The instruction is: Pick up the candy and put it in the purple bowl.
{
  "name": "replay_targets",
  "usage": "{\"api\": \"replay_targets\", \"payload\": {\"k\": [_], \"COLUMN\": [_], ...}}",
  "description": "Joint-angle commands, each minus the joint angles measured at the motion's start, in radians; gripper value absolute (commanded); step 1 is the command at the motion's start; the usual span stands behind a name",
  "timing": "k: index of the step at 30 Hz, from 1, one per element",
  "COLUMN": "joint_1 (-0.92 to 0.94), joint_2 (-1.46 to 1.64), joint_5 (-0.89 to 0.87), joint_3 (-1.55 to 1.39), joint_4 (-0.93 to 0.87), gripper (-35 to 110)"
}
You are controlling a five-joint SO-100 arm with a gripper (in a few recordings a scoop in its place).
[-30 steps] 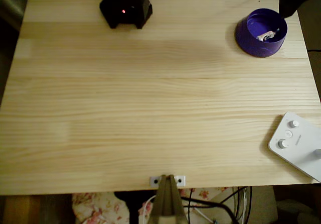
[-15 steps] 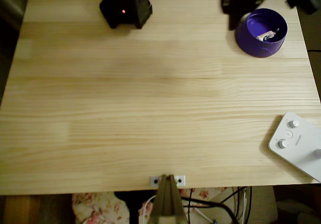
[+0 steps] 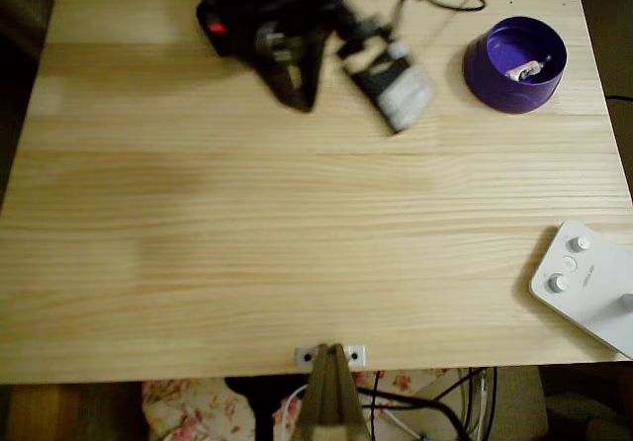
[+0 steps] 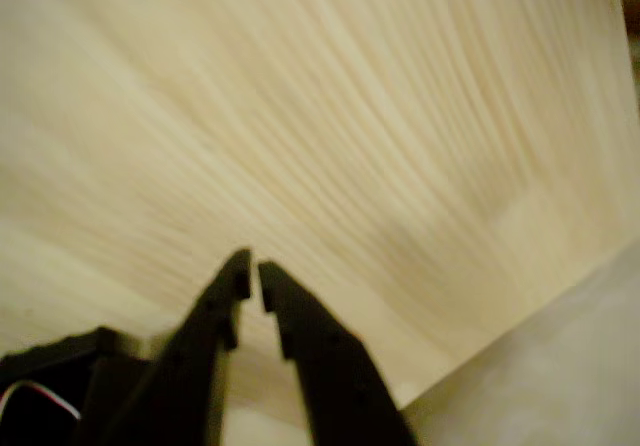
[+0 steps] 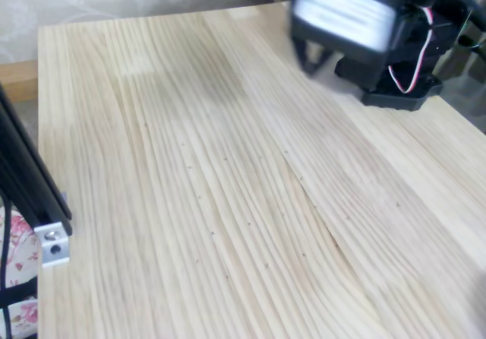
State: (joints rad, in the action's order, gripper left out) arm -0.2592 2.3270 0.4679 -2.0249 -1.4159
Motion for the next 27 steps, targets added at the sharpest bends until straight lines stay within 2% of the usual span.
{"api": "replay_targets", "payload": {"k": [1, 6, 9, 14, 19, 27], "joint_1": [0.144, 0.245, 0.314, 0.388, 0.434, 0.397], "joint_2": [0.114, 0.184, 0.235, 0.339, 0.463, 0.614], "joint_5": [-0.006, 0.104, 0.095, -0.129, -0.265, -0.472], "joint_3": [-0.02, -0.1, -0.149, -0.296, -0.477, -0.718], "joint_4": [0.032, -0.017, -0.003, 0.149, 0.318, 0.371], "gripper": [-1, -1, -1, -1, -1, -1]}}
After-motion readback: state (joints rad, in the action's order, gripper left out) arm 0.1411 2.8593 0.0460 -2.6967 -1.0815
